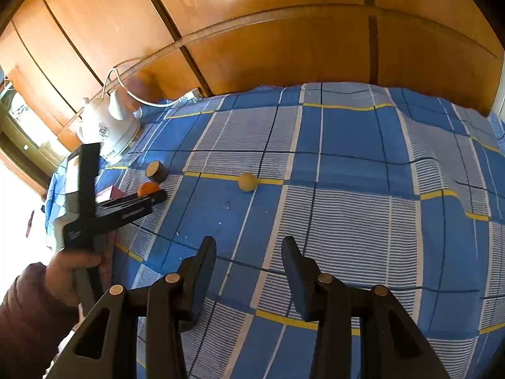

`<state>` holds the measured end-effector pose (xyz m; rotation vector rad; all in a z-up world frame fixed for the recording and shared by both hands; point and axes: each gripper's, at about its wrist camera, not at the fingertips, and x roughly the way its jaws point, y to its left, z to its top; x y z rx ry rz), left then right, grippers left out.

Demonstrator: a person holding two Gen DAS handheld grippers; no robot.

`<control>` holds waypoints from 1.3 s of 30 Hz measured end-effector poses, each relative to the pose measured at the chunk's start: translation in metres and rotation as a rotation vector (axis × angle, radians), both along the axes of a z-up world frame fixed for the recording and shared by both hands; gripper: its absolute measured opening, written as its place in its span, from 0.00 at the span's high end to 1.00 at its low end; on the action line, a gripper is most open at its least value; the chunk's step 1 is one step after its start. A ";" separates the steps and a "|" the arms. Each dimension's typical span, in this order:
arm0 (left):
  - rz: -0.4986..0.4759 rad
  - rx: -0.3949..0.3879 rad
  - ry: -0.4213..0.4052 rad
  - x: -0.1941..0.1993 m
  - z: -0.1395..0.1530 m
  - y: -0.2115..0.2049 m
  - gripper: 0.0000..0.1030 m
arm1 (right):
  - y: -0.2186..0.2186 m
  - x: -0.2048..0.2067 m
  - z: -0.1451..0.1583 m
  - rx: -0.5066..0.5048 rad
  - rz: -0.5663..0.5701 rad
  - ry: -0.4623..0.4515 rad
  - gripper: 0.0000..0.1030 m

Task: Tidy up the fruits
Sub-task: 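Close the left tool on the orange on the cloth, then hold the orange in the left tool while the right tool reaches toward a tan disc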

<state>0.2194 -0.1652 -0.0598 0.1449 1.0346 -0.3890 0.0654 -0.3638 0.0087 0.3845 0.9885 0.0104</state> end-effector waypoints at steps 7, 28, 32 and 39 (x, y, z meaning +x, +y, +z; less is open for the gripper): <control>-0.095 -0.041 -0.027 -0.065 0.016 0.004 0.61 | -0.003 0.000 -0.002 -0.020 -0.013 0.014 0.58; -0.166 -0.037 -0.159 -0.166 -0.021 0.013 0.61 | -0.004 0.002 -0.012 -0.059 -0.024 0.038 0.58; -0.170 -0.038 -0.190 -0.170 -0.023 0.011 0.61 | 0.003 0.004 -0.016 -0.082 0.000 0.044 0.58; -0.185 -0.048 -0.232 -0.173 -0.026 0.013 0.60 | 0.013 0.010 -0.027 -0.045 0.054 0.083 0.58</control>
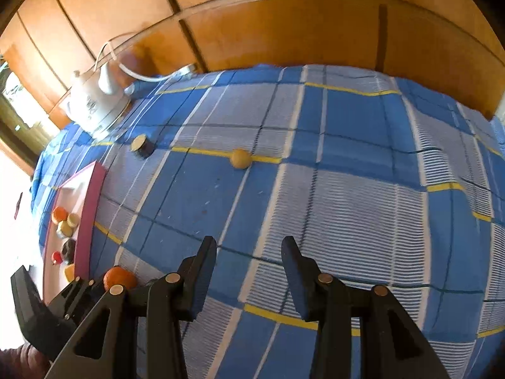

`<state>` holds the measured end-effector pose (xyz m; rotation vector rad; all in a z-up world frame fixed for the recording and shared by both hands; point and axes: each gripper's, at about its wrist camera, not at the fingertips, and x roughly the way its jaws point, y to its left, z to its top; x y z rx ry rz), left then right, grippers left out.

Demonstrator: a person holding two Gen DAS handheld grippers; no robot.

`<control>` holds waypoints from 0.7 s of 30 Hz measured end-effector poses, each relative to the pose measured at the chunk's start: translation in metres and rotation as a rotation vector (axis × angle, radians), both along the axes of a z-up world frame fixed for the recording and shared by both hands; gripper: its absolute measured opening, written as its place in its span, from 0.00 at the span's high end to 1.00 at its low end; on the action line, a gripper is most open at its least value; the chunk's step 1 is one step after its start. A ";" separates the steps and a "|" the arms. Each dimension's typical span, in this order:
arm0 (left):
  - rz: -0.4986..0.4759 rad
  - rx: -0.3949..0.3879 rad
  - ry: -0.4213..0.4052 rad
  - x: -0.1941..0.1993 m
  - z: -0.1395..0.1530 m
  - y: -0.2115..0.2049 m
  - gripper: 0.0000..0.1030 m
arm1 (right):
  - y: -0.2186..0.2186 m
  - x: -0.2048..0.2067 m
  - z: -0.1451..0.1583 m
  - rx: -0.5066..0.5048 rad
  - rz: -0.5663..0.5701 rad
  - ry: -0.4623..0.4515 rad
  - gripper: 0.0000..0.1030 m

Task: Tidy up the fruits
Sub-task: 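Hold the orange in the left tool while the right tool reaches toward a tan disc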

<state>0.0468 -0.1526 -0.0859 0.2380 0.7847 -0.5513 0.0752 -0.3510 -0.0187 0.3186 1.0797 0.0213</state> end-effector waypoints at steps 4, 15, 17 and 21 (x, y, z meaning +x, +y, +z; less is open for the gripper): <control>-0.002 -0.018 -0.019 -0.002 -0.001 0.002 0.60 | 0.025 0.019 0.005 0.033 0.130 0.026 0.58; -0.009 -0.056 -0.063 -0.008 -0.004 0.007 0.60 | 0.143 0.134 0.011 -0.073 0.430 0.008 0.46; -0.009 -0.054 -0.073 -0.009 -0.004 0.007 0.60 | 0.153 0.149 0.007 -0.108 0.438 0.010 0.46; -0.012 -0.057 -0.080 -0.009 -0.004 0.007 0.60 | 0.166 0.185 -0.004 -0.145 0.413 0.024 0.46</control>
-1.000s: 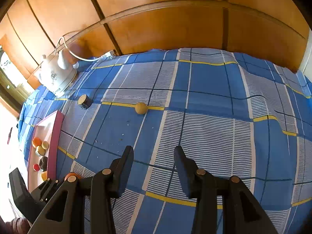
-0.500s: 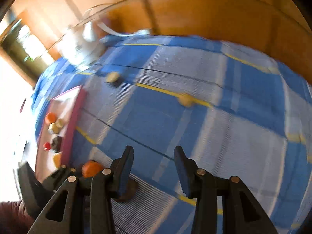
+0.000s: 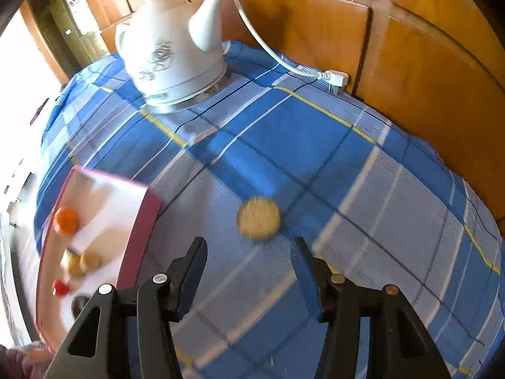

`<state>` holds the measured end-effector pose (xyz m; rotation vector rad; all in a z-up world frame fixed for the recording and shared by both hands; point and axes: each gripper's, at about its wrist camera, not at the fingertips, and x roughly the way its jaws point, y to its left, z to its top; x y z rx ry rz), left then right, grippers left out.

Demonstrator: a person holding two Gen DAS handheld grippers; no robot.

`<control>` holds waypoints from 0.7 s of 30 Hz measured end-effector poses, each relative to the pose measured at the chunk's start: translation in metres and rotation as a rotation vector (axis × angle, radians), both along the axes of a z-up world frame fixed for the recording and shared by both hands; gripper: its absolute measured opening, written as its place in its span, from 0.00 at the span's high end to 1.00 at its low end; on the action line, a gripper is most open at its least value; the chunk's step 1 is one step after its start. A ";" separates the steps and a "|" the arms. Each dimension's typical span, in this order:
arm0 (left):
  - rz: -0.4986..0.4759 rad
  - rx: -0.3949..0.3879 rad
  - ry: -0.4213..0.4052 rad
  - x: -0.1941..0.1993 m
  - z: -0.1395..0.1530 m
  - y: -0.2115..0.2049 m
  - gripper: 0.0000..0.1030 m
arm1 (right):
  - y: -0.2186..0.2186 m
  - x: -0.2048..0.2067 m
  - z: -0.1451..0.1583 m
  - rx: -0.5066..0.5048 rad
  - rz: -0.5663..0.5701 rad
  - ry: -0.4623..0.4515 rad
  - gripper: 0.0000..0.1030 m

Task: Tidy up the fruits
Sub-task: 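Hold the orange in the left tool while the right tool reaches toward a tan disc, then close the right tool on the tan disc on the cloth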

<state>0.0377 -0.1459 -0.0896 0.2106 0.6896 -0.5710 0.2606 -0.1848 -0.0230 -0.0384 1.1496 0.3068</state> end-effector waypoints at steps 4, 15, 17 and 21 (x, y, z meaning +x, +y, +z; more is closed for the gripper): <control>-0.002 -0.001 -0.002 0.000 0.000 0.001 0.60 | 0.010 0.022 -0.016 -0.024 0.004 0.030 0.46; -0.001 0.002 -0.004 -0.002 0.001 0.001 0.60 | -0.036 -0.039 0.004 -0.028 0.000 0.025 0.65; 0.001 0.004 -0.005 -0.002 0.001 0.001 0.60 | -0.051 -0.063 0.010 -0.051 0.007 0.036 0.65; 0.005 0.013 -0.007 -0.002 0.001 0.000 0.59 | -0.092 -0.118 0.013 -0.106 -0.020 0.076 0.65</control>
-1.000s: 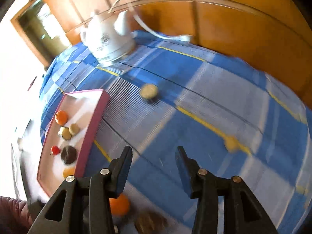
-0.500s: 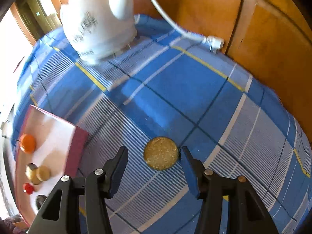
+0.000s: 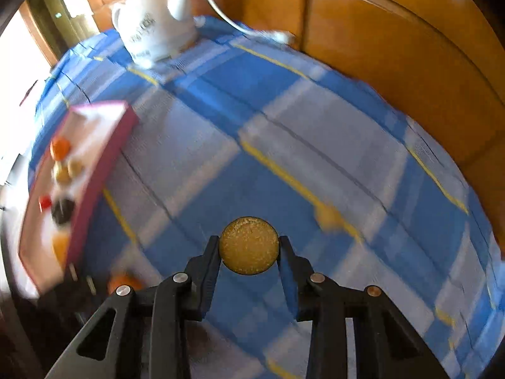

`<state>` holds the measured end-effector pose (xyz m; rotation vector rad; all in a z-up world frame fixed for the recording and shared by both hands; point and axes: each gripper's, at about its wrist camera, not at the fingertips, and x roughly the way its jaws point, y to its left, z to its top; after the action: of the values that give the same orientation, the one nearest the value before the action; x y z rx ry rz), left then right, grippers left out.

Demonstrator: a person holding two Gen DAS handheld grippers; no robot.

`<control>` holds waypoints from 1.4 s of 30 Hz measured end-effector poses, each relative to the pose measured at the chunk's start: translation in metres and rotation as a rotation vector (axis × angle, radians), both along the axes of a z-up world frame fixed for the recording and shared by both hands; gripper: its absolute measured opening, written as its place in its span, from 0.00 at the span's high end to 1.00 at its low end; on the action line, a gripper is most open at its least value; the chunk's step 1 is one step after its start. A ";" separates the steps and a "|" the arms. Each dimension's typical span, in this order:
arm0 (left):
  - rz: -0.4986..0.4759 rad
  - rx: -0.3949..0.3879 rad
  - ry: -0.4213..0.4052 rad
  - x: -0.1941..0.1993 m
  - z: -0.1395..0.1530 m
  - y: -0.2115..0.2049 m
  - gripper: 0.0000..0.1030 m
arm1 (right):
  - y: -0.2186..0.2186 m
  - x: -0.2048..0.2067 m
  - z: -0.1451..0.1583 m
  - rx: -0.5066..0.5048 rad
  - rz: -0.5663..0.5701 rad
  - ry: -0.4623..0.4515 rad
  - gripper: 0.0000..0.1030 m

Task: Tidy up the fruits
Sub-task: 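Close the right tool on the tan disc on the cloth, then carry the orange toward the tray with the left tool while the right tool holds the disc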

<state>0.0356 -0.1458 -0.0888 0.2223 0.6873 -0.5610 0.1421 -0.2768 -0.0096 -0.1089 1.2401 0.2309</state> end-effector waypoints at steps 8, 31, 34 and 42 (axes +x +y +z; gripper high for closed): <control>0.008 0.031 0.004 0.001 0.001 -0.003 0.58 | -0.064 -0.059 -0.037 -0.011 -0.191 0.081 0.65; 0.055 0.091 0.111 0.013 0.009 -0.012 0.56 | -0.063 -0.058 -0.053 0.006 -0.223 0.044 0.64; 0.066 0.083 0.102 0.011 0.008 -0.010 0.56 | -0.075 -0.051 -0.055 0.015 -0.220 0.044 0.64; 0.072 0.078 0.083 0.009 0.007 -0.011 0.55 | -0.077 -0.054 -0.056 0.021 -0.224 0.045 0.64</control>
<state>0.0444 -0.1565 -0.0819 0.2470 0.7959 -0.4766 0.0877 -0.3537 -0.0655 0.0536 1.2828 0.0516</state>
